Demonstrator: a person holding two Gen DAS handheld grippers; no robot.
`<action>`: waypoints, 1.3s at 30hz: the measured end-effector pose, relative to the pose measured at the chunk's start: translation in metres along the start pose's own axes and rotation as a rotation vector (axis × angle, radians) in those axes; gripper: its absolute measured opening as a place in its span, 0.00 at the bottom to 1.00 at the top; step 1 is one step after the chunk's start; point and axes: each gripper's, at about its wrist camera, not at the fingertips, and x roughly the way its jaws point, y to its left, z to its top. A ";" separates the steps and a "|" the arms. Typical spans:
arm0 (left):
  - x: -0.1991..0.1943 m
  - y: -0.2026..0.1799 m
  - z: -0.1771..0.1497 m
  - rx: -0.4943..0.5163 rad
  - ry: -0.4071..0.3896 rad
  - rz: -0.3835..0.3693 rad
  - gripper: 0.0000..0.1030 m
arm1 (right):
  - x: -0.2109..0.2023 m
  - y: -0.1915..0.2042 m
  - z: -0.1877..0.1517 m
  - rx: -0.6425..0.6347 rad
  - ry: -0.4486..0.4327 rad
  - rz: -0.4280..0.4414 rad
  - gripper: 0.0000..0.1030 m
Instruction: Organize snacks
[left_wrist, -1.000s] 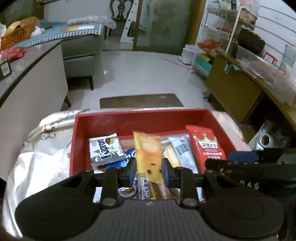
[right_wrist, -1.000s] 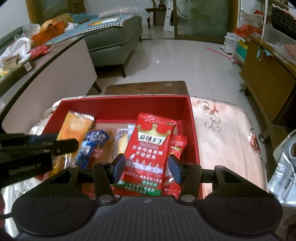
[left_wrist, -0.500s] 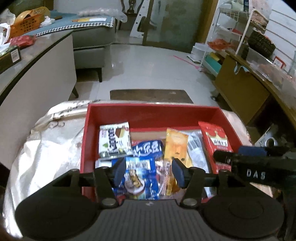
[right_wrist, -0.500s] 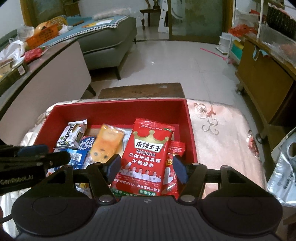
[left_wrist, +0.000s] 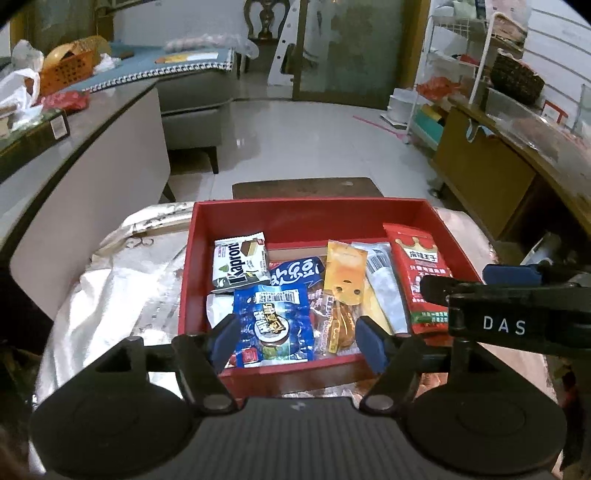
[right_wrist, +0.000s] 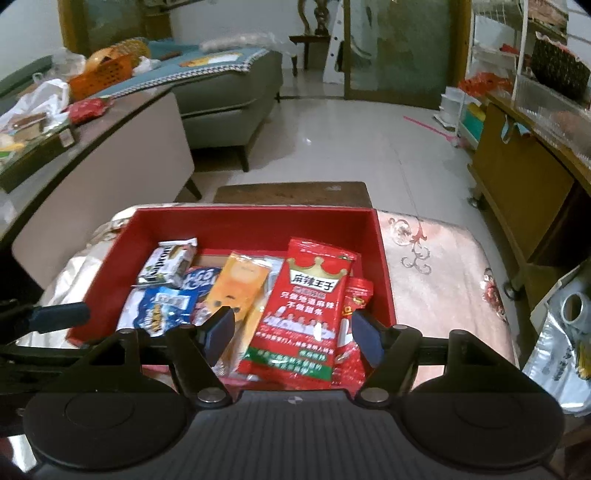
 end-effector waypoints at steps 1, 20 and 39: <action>-0.002 -0.001 -0.001 0.002 -0.003 0.003 0.63 | -0.003 0.000 -0.001 -0.002 -0.006 -0.001 0.74; -0.039 -0.016 -0.017 0.055 -0.110 0.120 0.90 | -0.035 -0.009 -0.021 0.017 -0.027 0.001 0.76; -0.063 -0.032 -0.039 0.045 -0.126 0.094 0.95 | -0.063 -0.020 -0.045 0.053 -0.027 -0.004 0.76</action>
